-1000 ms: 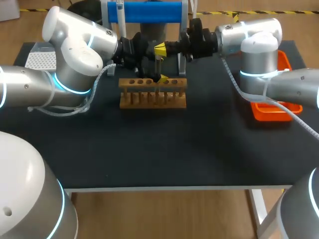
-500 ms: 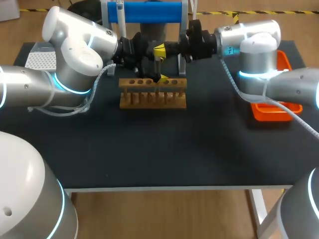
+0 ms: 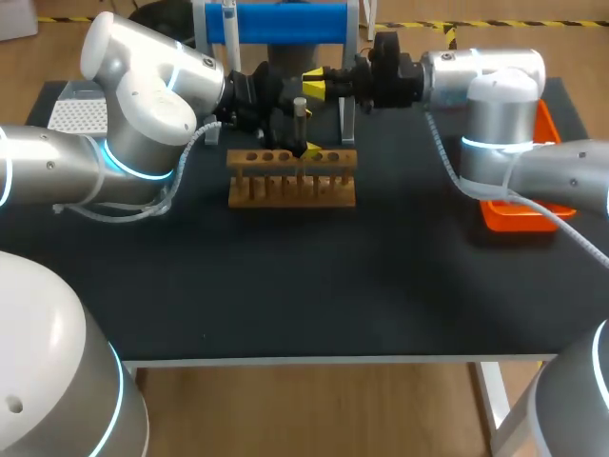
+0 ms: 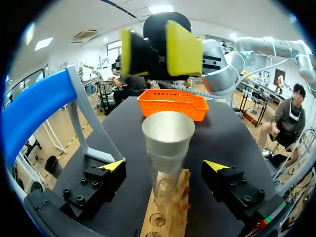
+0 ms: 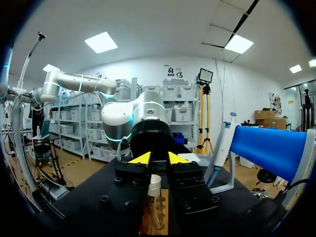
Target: Invert the test tube, pick up the pipette, mount the tip to pipette, aspirate from beaker and dispense into the tube, eject the tip, return the pipette, and cap with the stopper.
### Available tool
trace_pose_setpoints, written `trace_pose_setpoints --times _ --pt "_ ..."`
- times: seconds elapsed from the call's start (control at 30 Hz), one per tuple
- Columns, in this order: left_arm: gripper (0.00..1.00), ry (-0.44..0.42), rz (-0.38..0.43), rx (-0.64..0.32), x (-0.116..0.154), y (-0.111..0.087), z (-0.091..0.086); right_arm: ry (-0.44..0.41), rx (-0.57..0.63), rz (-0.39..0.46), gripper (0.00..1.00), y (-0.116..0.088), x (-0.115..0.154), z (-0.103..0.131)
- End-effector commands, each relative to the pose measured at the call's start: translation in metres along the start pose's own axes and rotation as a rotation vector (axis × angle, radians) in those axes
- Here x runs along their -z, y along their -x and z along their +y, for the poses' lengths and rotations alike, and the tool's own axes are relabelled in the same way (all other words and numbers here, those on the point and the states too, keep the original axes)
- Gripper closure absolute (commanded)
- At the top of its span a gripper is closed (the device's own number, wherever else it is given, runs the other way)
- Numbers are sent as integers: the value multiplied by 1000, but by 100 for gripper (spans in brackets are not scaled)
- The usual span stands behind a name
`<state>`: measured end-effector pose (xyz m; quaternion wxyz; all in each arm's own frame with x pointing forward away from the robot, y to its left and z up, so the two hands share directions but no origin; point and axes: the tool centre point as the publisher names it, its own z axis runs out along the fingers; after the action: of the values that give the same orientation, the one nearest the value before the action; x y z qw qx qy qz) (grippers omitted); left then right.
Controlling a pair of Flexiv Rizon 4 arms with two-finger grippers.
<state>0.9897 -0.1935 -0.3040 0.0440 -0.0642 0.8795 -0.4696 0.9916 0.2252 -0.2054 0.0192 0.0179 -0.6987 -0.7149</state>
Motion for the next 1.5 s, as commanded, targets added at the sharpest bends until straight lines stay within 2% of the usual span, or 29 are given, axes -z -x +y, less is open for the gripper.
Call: trace_pose_setpoints --times 0.03,0.2,0.47,0.67,0.97,1.33,1.5 --pt "0 0 1 0 0 0 0 -54 17 -30 0 -6 9 8" --pt "0 0 1 0 0 0 0 -145 59 -65 0 -6 21 5" --pt "0 0 1 0 0 0 0 -243 84 -119 0 -6 40 -7" --pt "0 0 1 0 0 0 0 -353 128 -127 0 -6 49 -26" --pt "0 0 1 0 0 0 0 -445 137 -137 0 -9 60 -45" --pt "0 0 1 0 0 0 0 -448 143 -143 0 -9 61 -45" --pt "0 14 -30 17 12 -4 5 -448 143 -143 0 -9 61 -45"
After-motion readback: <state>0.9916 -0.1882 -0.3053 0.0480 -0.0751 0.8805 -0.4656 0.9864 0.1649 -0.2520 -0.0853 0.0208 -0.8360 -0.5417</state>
